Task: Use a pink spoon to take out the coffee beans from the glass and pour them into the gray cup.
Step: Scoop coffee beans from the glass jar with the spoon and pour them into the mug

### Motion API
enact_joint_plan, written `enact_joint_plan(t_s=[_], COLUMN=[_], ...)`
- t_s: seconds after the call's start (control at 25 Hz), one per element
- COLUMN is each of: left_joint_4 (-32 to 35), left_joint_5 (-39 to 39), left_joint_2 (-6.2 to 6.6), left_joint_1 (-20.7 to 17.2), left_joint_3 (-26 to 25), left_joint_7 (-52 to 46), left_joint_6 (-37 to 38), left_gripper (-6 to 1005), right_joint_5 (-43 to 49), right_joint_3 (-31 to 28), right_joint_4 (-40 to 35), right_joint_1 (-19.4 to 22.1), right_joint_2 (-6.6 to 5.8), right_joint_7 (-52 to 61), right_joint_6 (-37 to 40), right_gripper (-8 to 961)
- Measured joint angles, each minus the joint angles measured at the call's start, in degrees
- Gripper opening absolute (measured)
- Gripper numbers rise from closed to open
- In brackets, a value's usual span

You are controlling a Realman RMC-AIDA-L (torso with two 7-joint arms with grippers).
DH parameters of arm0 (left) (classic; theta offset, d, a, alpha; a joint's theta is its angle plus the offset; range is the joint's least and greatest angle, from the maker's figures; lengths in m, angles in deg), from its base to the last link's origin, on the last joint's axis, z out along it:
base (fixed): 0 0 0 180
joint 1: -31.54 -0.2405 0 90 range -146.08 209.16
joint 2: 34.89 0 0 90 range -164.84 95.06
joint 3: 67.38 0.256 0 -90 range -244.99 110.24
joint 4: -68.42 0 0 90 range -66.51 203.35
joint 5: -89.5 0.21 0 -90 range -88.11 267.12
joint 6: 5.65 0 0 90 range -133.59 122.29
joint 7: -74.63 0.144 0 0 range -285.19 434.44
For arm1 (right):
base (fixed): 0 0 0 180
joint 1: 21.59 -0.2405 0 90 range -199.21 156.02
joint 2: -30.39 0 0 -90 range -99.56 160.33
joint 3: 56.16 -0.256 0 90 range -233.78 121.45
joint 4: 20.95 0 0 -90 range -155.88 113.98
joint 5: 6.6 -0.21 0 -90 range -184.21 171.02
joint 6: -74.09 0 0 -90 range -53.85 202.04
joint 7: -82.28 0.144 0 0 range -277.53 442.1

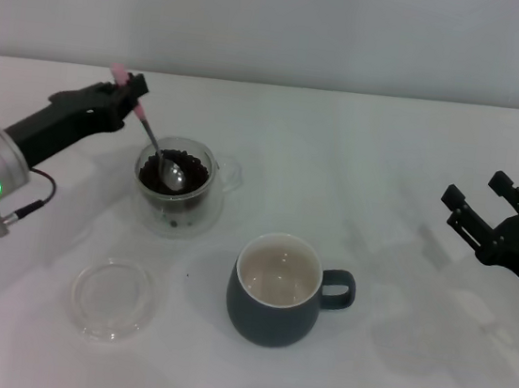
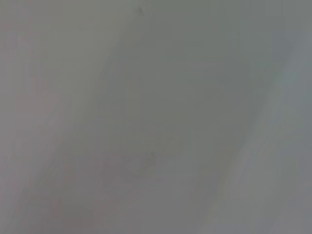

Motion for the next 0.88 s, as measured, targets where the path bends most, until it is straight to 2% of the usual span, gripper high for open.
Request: enact_joint_plan(t_s=[0.4,0.88], left_joint_4=[-3.4,-3.6], left_joint_5=[-0.5,-3.7], left_joint_2=[-0.06,0.31], left_joint_1=[1.2,-0.1], left_joint_3=[-0.1,-0.5], left_joint_7=[-0.5,-15.4], left_joint_6=[4.4,4.7], left_gripper=[127,128], right_joint_5=[0.0,0.0], right_joint_3=[0.0,-1.6], right_joint_4=[0.5,1.5], right_joint_1=[-0.1,-0.3], right_joint_2=[0.0,0.0], right_joint_7=[0.0,0.0], right_joint_6=[0.0,0.4], right_gripper=[787,787])
